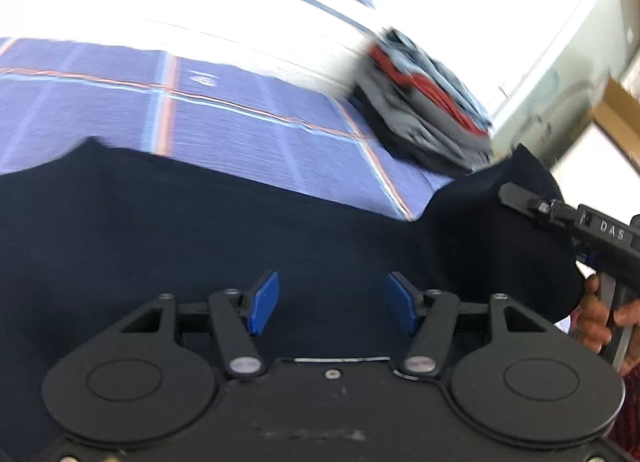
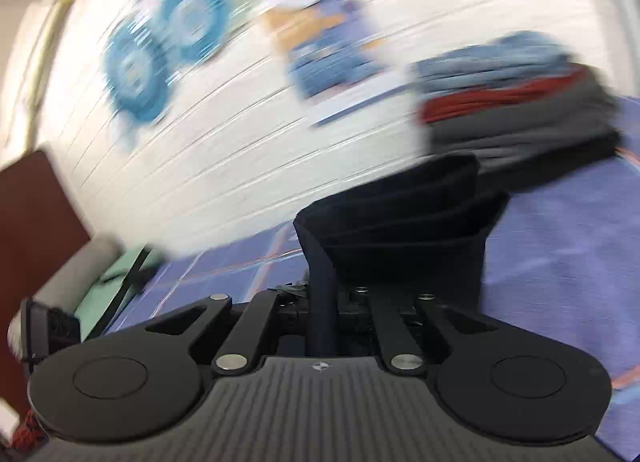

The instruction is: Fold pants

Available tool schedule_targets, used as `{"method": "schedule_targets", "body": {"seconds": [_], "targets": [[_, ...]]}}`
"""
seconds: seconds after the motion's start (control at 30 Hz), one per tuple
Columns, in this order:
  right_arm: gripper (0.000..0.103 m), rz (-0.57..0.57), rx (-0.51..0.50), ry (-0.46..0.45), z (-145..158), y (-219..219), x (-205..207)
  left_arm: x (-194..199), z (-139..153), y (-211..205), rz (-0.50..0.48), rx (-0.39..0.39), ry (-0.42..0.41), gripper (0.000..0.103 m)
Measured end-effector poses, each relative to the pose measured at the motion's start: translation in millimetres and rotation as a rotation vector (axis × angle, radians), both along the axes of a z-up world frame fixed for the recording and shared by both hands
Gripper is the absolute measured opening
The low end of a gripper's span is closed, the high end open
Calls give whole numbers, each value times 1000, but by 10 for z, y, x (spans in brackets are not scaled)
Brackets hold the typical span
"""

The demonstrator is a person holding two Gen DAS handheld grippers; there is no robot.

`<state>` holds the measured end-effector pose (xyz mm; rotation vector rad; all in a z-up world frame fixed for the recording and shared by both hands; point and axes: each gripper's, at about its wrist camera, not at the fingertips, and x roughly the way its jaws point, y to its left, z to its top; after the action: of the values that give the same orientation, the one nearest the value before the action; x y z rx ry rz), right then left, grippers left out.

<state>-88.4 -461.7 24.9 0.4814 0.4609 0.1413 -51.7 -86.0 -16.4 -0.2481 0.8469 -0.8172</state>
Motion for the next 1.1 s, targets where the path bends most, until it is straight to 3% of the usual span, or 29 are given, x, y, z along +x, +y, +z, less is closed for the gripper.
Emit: {"method": "schedule_targets", "body": {"seconds": [0.1,0.13,0.17,0.27,0.3,0.37,0.4,0.57,0.73,0.8,0.9,0.97,1.03,1.1], "targets": [[13,100,-5,66,-105,550,370,78,-33,347,78,-25,14,63],[18,127,-11,87,-170,728,478,91,-43,465,103,-32,20,63],[31,157,-23,112,-255,916,572,88,-60,557,128,-40,29,63],[45,252,-18,169,-403,1250,651,167,-139,868,190,-68,66,63],[49,266,3,163,-387,1265,640,174,-162,945,201,-79,74,63],[67,247,35,139,-309,1172,553,189,-202,1035,210,-99,87,63],[69,215,38,129,-257,1085,494,197,-220,1058,208,-106,92,63],[70,59,3,165,-192,652,98,216,-258,1057,125,-121,90,63],[68,9,-32,282,-498,566,-227,108,-228,824,28,-85,60,63],[58,63,29,323,-606,561,-314,88,-194,754,22,-62,47,63],[59,228,143,330,-650,627,-502,42,-137,808,42,-44,23,63],[61,298,113,305,-596,681,-674,9,-121,874,59,-38,21,63],[60,252,55,277,-522,632,-823,-6,-122,906,66,-26,26,63],[62,135,65,265,-515,463,-932,-63,-121,917,55,-16,32,63]]}}
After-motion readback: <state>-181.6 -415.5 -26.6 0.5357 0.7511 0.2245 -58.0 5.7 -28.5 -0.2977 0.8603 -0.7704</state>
